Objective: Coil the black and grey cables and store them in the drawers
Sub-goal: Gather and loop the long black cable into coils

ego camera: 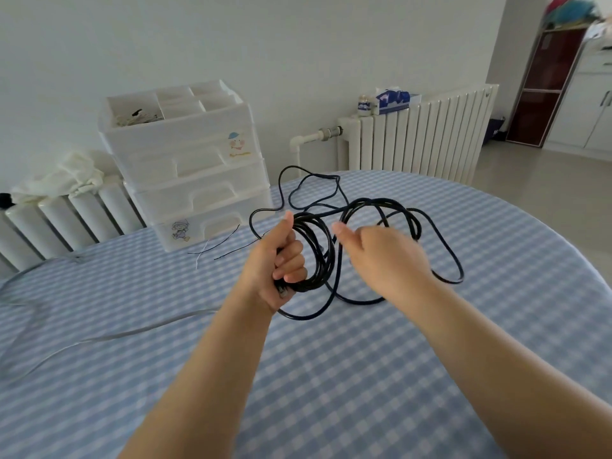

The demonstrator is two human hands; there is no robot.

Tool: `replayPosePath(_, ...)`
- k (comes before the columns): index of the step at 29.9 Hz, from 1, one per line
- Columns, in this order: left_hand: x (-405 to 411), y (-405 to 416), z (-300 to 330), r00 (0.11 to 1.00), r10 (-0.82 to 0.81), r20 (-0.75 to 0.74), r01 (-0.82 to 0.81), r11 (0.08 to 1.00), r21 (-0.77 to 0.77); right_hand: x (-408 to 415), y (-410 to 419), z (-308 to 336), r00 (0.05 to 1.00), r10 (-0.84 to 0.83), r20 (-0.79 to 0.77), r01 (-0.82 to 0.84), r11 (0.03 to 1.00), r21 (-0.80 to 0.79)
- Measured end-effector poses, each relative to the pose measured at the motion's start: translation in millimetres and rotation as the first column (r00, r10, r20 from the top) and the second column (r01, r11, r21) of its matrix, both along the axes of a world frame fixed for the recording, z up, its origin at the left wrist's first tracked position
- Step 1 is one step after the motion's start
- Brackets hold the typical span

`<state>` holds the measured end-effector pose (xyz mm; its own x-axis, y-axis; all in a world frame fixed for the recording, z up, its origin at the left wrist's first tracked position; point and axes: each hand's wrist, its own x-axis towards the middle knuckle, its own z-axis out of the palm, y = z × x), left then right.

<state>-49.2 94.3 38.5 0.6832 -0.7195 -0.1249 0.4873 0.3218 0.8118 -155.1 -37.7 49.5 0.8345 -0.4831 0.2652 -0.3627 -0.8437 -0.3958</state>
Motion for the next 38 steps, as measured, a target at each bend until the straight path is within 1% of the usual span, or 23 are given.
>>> replayPosePath(1,-2,0,0,1.0,-0.015,0.008,0.015,1.0,0.02,3,-1,-5,0.999,0.002,-0.039,0.002,0.994,0.109)
replayPosePath(2,-4,-1,0,1.0,-0.025,0.015,0.024,0.999,0.042,6,0,-7,0.999,0.011,0.03,-0.019,0.968,0.249)
replayPosePath(4,-6,-1,0,0.999,-0.029,0.045,0.025,0.996,0.089,14,-3,-10,0.947,-0.04,0.318,-0.129,0.862,0.49)
replayPosePath(5,-6,-1,-1,0.997,-0.029,0.066,0.022,0.994,0.112,18,-4,-9,0.893,-0.097,0.439,-0.187,0.808,0.559)
replayPosePath(7,-6,-3,-2,0.993,-0.037,0.109,0.022,0.99,0.136,22,-8,-2,0.837,-0.149,0.526,-0.256,0.744,0.618)
replayPosePath(9,-5,-4,-2,0.992,-0.03,0.126,0.016,0.993,0.116,22,-12,4,0.875,-0.098,0.473,-0.227,0.781,0.582)
replayPosePath(12,0,0,2,0.989,0.058,0.137,-0.067,0.996,0.062,14,-24,13,0.969,0.045,0.242,-0.124,0.939,0.322)
replayPosePath(13,3,3,4,0.985,0.097,0.142,-0.105,0.993,0.048,11,-29,17,0.979,0.108,0.175,-0.152,0.953,0.262)
replayPosePath(15,10,7,6,0.976,0.176,0.129,-0.181,0.983,0.029,4,-37,24,0.969,0.219,0.118,-0.241,0.941,0.239)
replayPosePath(17,16,12,7,0.961,0.262,0.089,-0.265,0.964,0.021,-1,-46,27,0.959,0.222,0.177,-0.262,0.933,0.249)
replayPosePath(20,20,16,7,0.933,0.358,0.036,-0.359,0.932,0.038,-6,-53,23,0.915,0.076,0.397,-0.17,0.964,0.206)
replayPosePath(21,20,15,6,0.927,0.373,0.031,-0.375,0.926,0.05,-7,-55,20,0.874,0.021,0.485,-0.095,0.987,0.129)
replayPosePath(23,18,13,5,0.917,0.397,0.033,-0.398,0.914,0.075,-8,-58,17,0.747,-0.058,0.662,0.108,0.994,-0.034)
replayPosePath(24,17,11,4,0.912,0.408,0.034,-0.409,0.908,0.085,-8,-59,17,0.679,-0.091,0.728,0.198,0.978,-0.063)
replayPosePath(26,16,11,2,0.901,0.433,0.033,-0.434,0.896,0.098,-8,-63,19,0.567,-0.137,0.812,0.294,0.955,-0.045)
replayPosePath(28,17,11,1,0.894,0.448,0.033,-0.448,0.887,0.114,-6,-66,20,0.491,-0.158,0.857,0.312,0.95,-0.004)
replayPosePath(31,18,11,-3,0.885,0.463,0.045,-0.464,0.874,0.144,-5,-63,24,0.422,-0.164,0.892,0.21,0.974,0.079)
replayPosePath(32,18,11,-4,0.886,0.462,0.05,-0.464,0.873,0.152,-4,-64,24,0.422,-0.181,0.888,0.165,0.979,0.121)
replayPosePath(33,17,12,-6,0.889,0.454,0.057,-0.457,0.875,0.159,-3,-66,24,0.459,-0.214,0.862,0.139,0.976,0.169)
replayPosePath(34,17,12,-8,0.897,0.438,0.064,-0.442,0.883,0.156,0,-71,23,0.539,-0.261,0.801,0.146,0.965,0.216)
replayPosePath(36,15,12,-11,0.917,0.389,0.088,-0.398,0.909,0.126,5,-78,20,0.746,-0.345,0.569,0.235,0.937,0.26)
replayPosePath(37,14,10,-12,0.928,0.353,0.119,-0.366,0.923,0.115,6,-81,17,0.803,-0.362,0.474,0.279,0.93,0.238)
replayPosePath(38,12,9,-13,0.933,0.317,0.171,-0.338,0.935,0.112,7,-80,13,0.833,-0.346,0.431,0.292,0.938,0.187)
